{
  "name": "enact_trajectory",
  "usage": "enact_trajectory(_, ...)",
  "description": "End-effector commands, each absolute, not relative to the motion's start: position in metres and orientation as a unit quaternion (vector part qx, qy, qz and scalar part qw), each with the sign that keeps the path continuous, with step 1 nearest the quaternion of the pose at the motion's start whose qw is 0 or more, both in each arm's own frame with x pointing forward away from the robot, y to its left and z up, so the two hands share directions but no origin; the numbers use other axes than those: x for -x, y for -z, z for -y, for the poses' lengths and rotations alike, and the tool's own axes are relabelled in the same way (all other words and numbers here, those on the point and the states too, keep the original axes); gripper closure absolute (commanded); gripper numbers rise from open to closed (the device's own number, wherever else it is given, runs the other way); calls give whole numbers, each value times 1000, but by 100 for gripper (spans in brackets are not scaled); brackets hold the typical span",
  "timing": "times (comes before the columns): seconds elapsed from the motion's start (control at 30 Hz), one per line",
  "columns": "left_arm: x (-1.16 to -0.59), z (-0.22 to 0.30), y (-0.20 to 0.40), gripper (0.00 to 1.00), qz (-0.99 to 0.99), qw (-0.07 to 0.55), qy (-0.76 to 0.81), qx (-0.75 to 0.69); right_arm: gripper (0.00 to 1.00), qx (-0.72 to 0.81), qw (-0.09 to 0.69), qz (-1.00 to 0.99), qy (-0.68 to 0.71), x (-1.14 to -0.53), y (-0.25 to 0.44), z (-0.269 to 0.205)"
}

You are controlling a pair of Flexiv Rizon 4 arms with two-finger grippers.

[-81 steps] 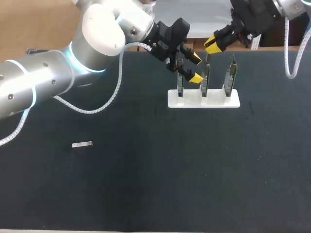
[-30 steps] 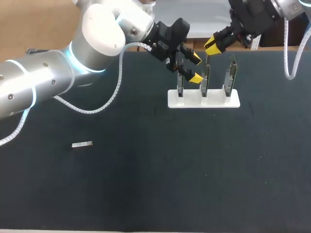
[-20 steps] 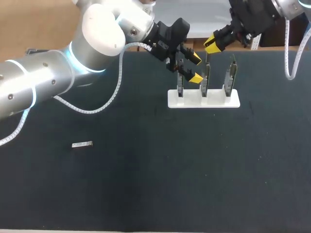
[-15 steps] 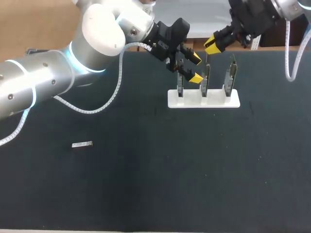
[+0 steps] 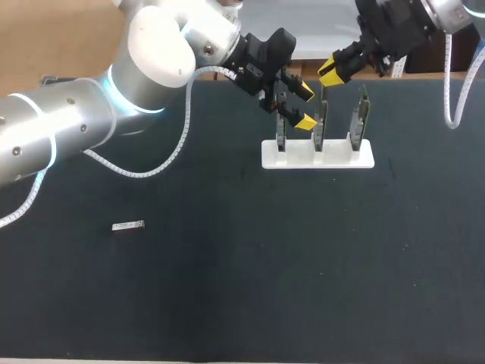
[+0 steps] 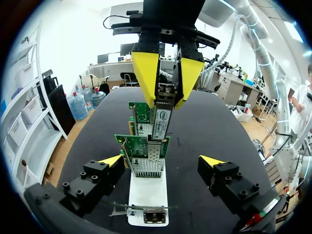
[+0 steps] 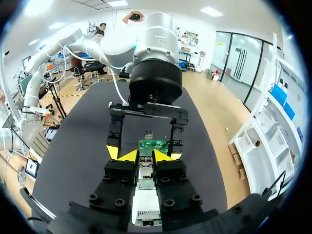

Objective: Pick up the optical module with the left hand, and insert it into the network port with the right hand.

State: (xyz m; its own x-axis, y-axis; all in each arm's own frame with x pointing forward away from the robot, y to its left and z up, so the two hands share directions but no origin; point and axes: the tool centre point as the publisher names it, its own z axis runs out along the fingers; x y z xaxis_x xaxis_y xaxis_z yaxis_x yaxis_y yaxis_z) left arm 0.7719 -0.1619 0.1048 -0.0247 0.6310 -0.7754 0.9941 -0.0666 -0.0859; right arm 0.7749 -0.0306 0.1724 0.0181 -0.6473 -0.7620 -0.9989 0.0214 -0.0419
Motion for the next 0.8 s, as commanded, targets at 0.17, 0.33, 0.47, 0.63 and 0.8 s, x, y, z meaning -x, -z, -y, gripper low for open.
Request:
enact_trajectory(0.17,-774,163,-105,0,-629,263,341,-647,100,642,320,-639,-277,-776,-176,31)
enact_trajectory(0.33,-774,163,-105,0,-629,263,341,-647,100,644,319,-638,-275,-776,-176,32)
enact_trajectory(0.47,-774,163,-105,0,-629,263,341,-647,100,644,316,-640,-275,-776,-173,33)
enact_trajectory(0.63,-774,163,-105,0,-629,263,341,-647,100,643,314,-641,-278,-775,-170,33)
enact_trajectory(0.8,-774,163,-105,0,-629,263,341,-647,100,643,312,-642,-278,-775,-169,33)
